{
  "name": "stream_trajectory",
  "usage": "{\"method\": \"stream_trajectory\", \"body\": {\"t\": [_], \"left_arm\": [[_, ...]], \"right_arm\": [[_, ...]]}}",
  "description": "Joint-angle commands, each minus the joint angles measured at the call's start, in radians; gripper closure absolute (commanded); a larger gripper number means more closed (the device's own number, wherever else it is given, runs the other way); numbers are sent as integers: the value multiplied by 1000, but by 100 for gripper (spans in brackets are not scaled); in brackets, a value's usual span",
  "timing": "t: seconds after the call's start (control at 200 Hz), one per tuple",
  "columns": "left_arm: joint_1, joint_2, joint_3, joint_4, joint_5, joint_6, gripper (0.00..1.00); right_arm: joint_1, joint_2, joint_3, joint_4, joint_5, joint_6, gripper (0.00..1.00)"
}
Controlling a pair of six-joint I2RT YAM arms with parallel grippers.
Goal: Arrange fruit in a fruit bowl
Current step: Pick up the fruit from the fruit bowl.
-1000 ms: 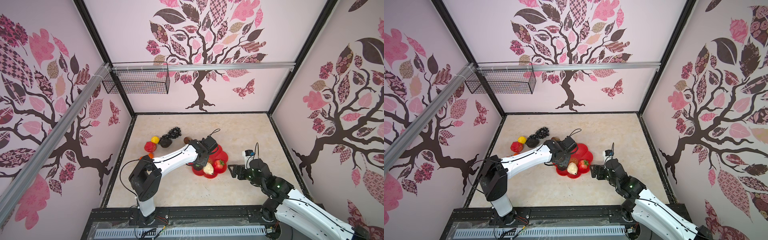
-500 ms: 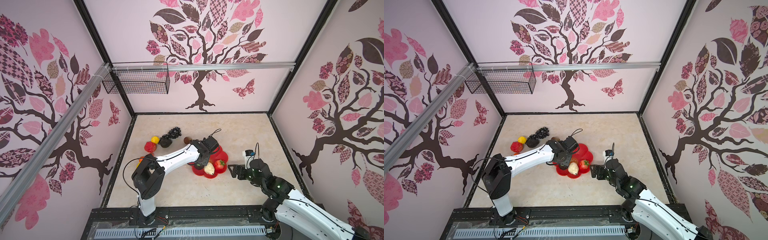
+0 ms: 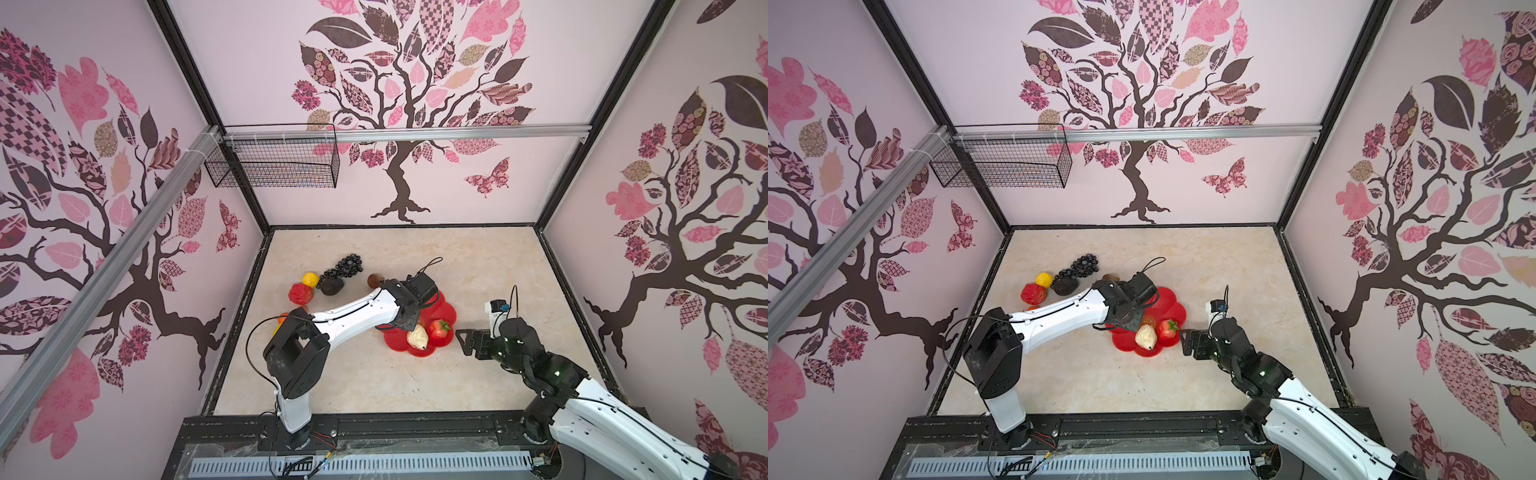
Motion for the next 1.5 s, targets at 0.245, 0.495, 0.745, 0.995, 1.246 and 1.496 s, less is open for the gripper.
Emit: {"method": "stream_trajectory", "body": {"t": [0.245,0.495,0.745,0.995,1.246,1.496], "left_arm": [[52,41,125,51,-21,-37,43],[88,138,176,70,32,-51,34],[99,192,190,69,31,-59,26],[100,231,196,67,42,-61,28],[99,257,213,65,42,-59,29],[100,277,220,66,38,-61,31]], "right_arm": [[-2,6,2,-7,2,1,8],[-2,0,4,-12,-1,0,8],[-2,-5,4,-13,-1,3,8],[-2,0,3,-19,-1,-5,8],[-2,-8,1,-24,-1,-5,7],[-2,-5,2,-23,-2,-6,6]]}}
